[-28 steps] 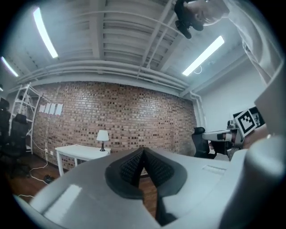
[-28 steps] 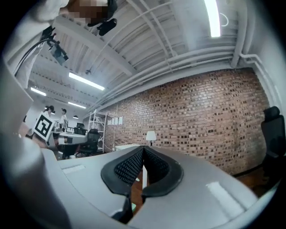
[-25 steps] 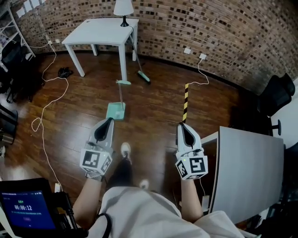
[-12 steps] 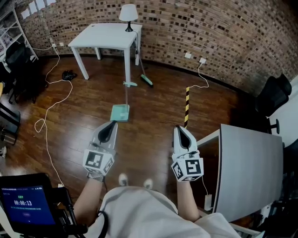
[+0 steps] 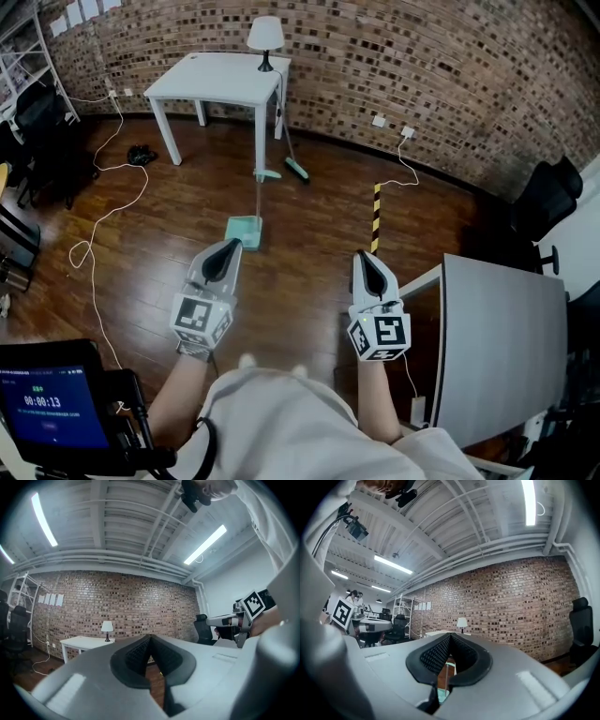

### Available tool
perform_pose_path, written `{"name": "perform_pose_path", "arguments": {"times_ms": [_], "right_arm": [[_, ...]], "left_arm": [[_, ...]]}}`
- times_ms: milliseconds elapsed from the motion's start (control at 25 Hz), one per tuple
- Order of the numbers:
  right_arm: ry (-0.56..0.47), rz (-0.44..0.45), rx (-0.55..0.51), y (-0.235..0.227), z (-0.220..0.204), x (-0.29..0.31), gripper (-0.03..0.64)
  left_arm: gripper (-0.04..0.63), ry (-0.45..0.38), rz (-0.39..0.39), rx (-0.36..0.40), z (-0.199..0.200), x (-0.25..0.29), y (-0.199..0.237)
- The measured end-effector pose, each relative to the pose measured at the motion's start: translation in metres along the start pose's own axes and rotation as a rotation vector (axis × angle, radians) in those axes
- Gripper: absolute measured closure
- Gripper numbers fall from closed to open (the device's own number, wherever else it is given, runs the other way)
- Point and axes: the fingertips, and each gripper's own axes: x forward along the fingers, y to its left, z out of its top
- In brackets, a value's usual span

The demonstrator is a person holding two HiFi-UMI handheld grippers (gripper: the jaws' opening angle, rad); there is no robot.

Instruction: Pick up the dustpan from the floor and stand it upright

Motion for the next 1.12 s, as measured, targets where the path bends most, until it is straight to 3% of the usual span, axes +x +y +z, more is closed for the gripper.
{"name": "perform_pose_path", "arguments": {"times_ms": [280,600,1120], "right_arm": [[0.027,-0.024,-0.015,-0.009,-0.002,-0.003,0.604],[0.026,0.005,-0.025,0.009,-0.005,0.006,0.604],[0.02,0.0,-0.014,-0.002,-0.009,0.021,0.604]], "left_arm": [[0.594,0.024,-0.023,0.033,-0.002,-0.003,-0.01],[0.594,0.026,-0.02,0.029,-0.011,-0.003,-0.006],[0.594,0.031,-0.021,0.038,-0.014,0.014,-0.005]]}}
